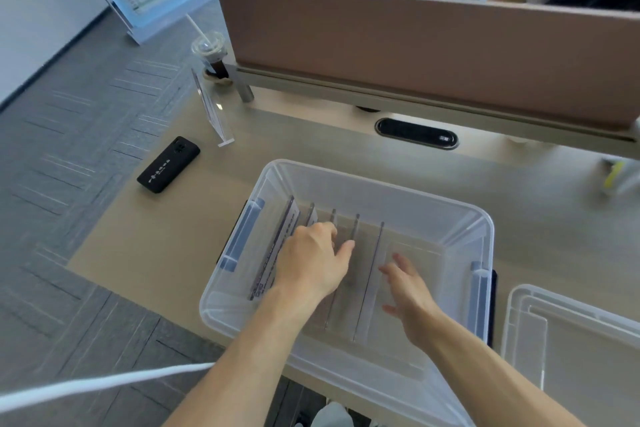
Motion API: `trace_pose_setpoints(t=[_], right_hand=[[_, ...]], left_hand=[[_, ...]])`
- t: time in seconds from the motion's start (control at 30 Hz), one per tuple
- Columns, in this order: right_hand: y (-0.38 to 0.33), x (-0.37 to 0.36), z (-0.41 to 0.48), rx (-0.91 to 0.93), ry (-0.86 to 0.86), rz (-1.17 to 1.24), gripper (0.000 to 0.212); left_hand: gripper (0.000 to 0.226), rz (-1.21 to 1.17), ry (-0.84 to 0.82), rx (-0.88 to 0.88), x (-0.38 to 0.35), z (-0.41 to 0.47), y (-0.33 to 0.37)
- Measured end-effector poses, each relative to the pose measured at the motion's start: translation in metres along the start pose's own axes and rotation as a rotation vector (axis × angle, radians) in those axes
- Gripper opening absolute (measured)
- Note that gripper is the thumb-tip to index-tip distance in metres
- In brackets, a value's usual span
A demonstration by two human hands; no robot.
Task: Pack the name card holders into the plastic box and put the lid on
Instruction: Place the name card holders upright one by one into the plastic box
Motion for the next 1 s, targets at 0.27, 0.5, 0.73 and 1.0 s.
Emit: trace_pose_setpoints(t=[0.27, 0.5, 0.73, 1.0], right_hand=[[-0.191, -0.019, -0.043, 0.483, 0.007, -0.008, 0.052], [-0.291, -0.077, -0.041, 0.590, -0.004, 0.066, 0.050], [-0.313, -0.183, 0.025, 0.546, 0.050, 0.030, 0.051], [-0.283, -0.337, 0.129, 0.335, 0.079, -0.013, 0.061]], left_hand=[[0.041, -0.720, 0.124, 0.154, 0.170, 0.037, -0.011], [0.040, -1.024, 0.082, 0.281, 0.261, 0.099, -0.091], [0.075, -1.014, -0.038, 0.343, 0.278, 0.228, -0.196], [0.072, -1.129, -0.255, 0.370, 0.253, 0.371, -0.276]])
Point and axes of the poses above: each hand's wrist, its own z-axis towards the middle knuckle, its own x-axis out of the back of the hand, y = z × x, the point moved 7 cm from there along z, towards the middle knuckle, and after that the axes turned 8 degrees about x, right-handed, at the moved point
